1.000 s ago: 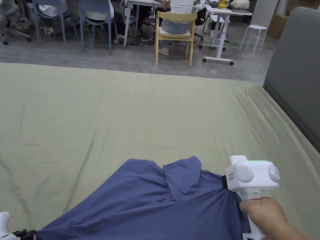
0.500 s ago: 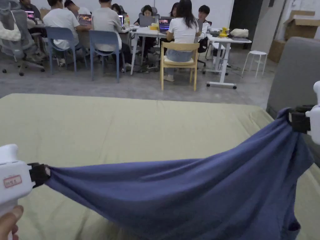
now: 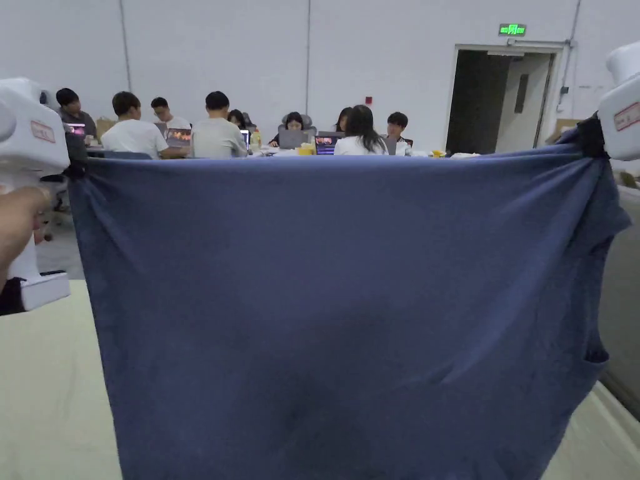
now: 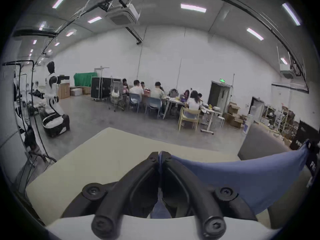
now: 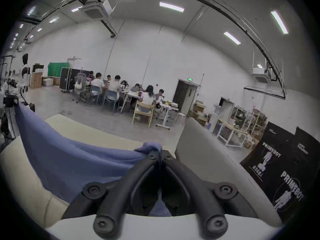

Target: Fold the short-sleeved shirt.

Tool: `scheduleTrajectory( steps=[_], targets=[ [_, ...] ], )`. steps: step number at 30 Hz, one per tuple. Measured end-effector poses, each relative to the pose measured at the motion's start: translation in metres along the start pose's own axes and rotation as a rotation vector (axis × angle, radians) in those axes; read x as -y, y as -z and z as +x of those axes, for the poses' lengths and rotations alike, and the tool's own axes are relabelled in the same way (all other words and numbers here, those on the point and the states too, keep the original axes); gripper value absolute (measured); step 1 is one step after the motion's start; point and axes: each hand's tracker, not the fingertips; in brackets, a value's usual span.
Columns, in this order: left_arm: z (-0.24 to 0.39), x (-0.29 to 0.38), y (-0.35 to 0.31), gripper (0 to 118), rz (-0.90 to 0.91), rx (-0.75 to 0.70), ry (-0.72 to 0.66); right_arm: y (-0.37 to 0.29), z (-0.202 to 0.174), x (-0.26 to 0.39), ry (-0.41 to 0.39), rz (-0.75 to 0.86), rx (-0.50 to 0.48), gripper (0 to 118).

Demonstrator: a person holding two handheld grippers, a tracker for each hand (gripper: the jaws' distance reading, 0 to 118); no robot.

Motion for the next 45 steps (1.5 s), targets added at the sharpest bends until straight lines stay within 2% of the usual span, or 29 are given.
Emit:
scheduleTrajectory(
  steps=[2,4,6,11,15,19,22,24,27,33,35,37,41,45],
  targets=[
    [-0.001,-0.019,0.003,0,0.006,-0.001,-0.032,0.016,-0.007,-0.014,-0.081,-0.020,0.058,3],
    [0.002,-0.030,0.007,0,-0.007,-0.038,-0.004,0.031,-0.014,-0.026,-0.148,-0.059,0.068,3],
    [0.005,-0.036,0.008,0,0.005,-0.048,0.007,0.040,-0.016,-0.036,-0.112,-0.076,0.049,3],
    [0.005,-0.038,0.020,0,-0.005,-0.056,0.026,0.056,-0.019,-0.048,-0.108,-0.091,0.054,3],
    [0.007,-0.016,0.034,0,-0.044,-0.049,0.038,0.077,-0.020,-0.030,-0.072,-0.141,0.024,3],
    [0.012,0.036,0.060,0,-0.165,-0.047,0.096,0.105,-0.031,0.021,-0.070,-0.207,-0.007,3],
    [0.014,0.085,0.080,0,-0.258,-0.045,0.079,0.127,-0.036,0.073,0.054,-0.274,-0.031,3],
    [0.017,0.121,0.089,0,-0.315,-0.025,0.060,0.142,-0.043,0.110,0.097,-0.338,-0.043,3],
    [0.014,0.179,0.109,0,-0.408,-0.022,0.071,0.156,-0.058,0.172,0.119,-0.431,-0.060,3],
    [-0.003,0.299,0.123,0,-0.606,-0.013,0.025,0.156,-0.084,0.296,0.223,-0.592,-0.103,3],
    [-0.009,0.332,0.116,0,-0.681,-0.003,0.064,0.143,-0.090,0.330,0.214,-0.624,-0.140,3],
    [-0.016,0.347,0.100,0,-0.682,0.020,0.109,0.139,-0.088,0.360,0.194,-0.640,-0.163,3],
    [-0.034,0.361,0.046,0,-0.673,0.102,0.224,0.081,-0.078,0.390,0.159,-0.586,-0.207,3],
    [-0.063,0.374,-0.008,0,-0.697,0.153,0.151,0.019,-0.065,0.407,0.116,-0.567,-0.242,3]
  ],
)
